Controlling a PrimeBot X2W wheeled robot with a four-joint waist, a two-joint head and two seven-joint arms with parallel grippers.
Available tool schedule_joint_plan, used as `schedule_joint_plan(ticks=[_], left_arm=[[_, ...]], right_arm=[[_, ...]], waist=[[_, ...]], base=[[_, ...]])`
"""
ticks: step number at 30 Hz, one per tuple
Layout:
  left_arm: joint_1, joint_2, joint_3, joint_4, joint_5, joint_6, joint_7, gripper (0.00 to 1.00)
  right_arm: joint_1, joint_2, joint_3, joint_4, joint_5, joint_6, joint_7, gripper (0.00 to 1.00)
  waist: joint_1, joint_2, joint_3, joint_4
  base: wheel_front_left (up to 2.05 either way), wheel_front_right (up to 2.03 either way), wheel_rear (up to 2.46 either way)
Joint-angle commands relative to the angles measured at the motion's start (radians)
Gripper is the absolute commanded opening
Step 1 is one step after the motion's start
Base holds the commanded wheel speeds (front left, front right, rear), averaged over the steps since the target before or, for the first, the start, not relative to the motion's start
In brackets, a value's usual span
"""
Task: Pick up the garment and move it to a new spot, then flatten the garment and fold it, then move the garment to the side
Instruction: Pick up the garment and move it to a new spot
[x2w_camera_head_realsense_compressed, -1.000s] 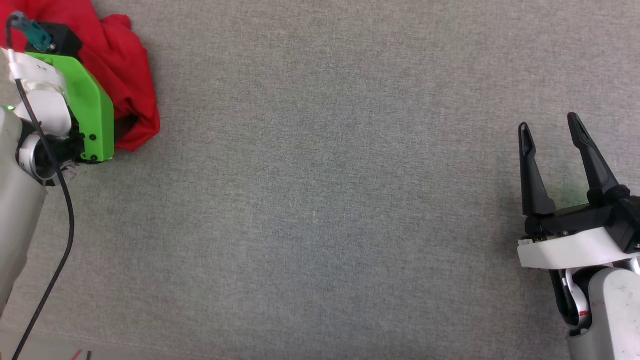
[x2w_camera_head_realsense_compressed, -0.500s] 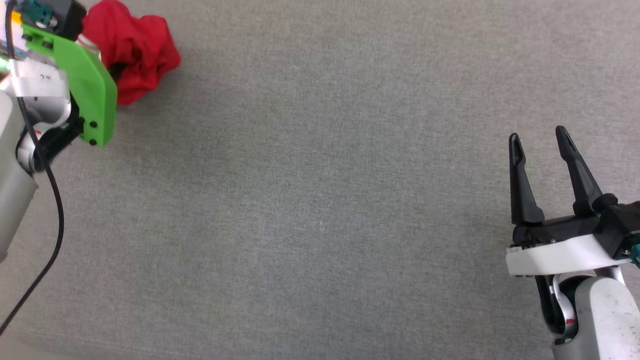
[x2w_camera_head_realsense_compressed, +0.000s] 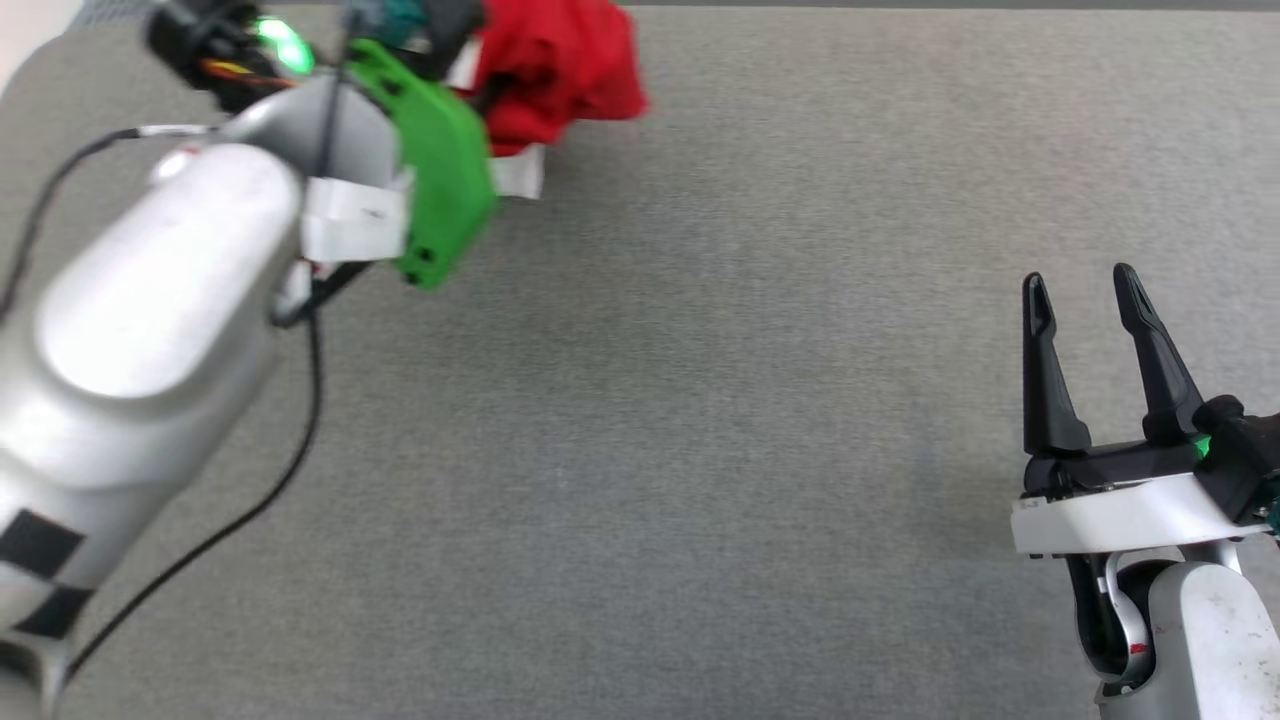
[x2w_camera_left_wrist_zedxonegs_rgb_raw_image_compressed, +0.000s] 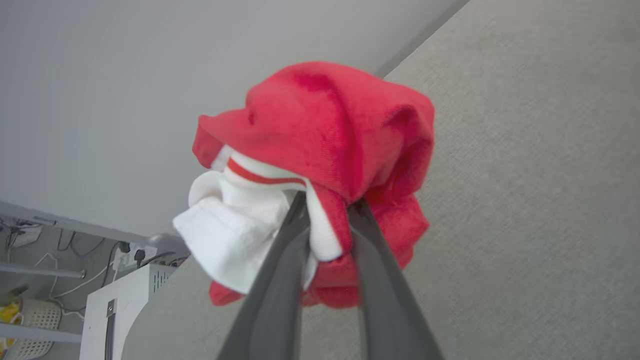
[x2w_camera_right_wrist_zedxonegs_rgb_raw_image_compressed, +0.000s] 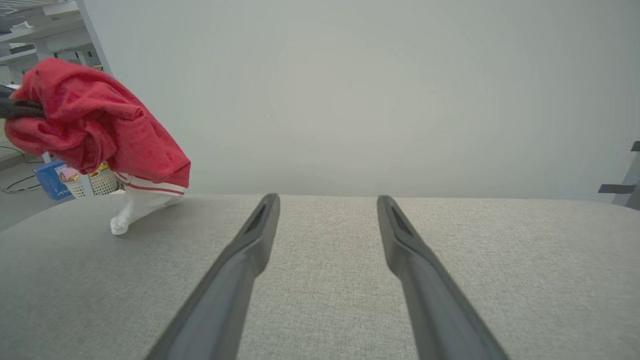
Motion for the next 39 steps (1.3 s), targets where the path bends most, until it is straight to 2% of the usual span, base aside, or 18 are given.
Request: schedule_joint_plan(ticks=[1, 7, 15, 18, 21, 26, 28, 30, 35, 39], left_arm=[[-0.035, -0.086, -0.047, -0.003, 0.021, 0.004, -0.031, 0.0], [-0.051, -0.262, -0.178, 0.068, 0.03, 0.004, -0.102, 0.0], [0.004, -0.468, -0.336, 0.217, 0.034, 0.004, -0.176, 0.0], [0.047, -0.504, -0.347, 0.248, 0.038, 0.004, -0.176, 0.0], [0.121, -0.525, -0.348, 0.24, 0.098, 0.004, -0.131, 0.0], [0.189, -0.536, -0.349, 0.233, 0.134, 0.004, -0.107, 0.0], [0.183, -0.538, -0.349, 0.244, 0.127, 0.004, -0.142, 0.01], [0.162, -0.539, -0.349, 0.263, 0.129, 0.004, -0.203, 1.0], [0.129, -0.542, -0.335, 0.314, 0.095, 0.006, -0.388, 1.0], [0.146, -0.543, -0.296, 0.309, 0.074, 0.048, -0.491, 1.0]], right_arm=[[0.006, 0.001, -0.009, -0.005, 0.024, -0.001, -0.009, 1.0], [0.001, 0.001, -0.024, -0.009, 0.046, -0.001, -0.009, 1.0], [-0.015, 0.001, -0.057, -0.014, 0.056, -0.001, -0.009, 1.0], [-0.018, 0.001, -0.062, -0.015, 0.056, -0.001, -0.009, 1.0], [-0.024, 0.001, -0.06, -0.013, 0.054, -0.001, -0.009, 1.0], [-0.032, 0.001, -0.053, -0.008, 0.049, -0.001, -0.009, 1.0], [-0.03, 0.001, -0.052, -0.005, 0.043, -0.001, -0.009, 1.0], [-0.024, 0.001, -0.053, -0.002, 0.037, -0.001, -0.009, 1.0], [0.011, 0.001, -0.062, 0.005, 0.018, -0.001, -0.009, 1.0], [0.049, 0.001, -0.065, 0.007, 0.008, -0.001, -0.009, 1.0]], waist=[[0.0, 0.0, 0.022, -0.096], [0.0, 0.0, 0.068, -0.156], [0.0, 0.0, 0.123, -0.185], [0.0, 0.0, 0.135, -0.185], [0.0, 0.0, 0.145, -0.183], [0.0, 0.0, 0.146, -0.169], [0.0, 0.0, 0.135, -0.156], [0.0, 0.0, 0.115, -0.141], [0.0, 0.0, 0.028, -0.099], [0.0, 0.0, -0.047, -0.07]], base=[[0.0, 0.0, 0.0], [0.0, 0.0, 0.0], [0.0, 0.0, 0.0], [0.0, 0.0, 0.0], [0.0, 0.0, 0.0], [0.0, 0.0, 0.0], [0.0, 0.0, 0.0], [0.0, 0.0, 0.0], [0.0, 0.0, 0.0], [0.0, 0.0, 0.0]])
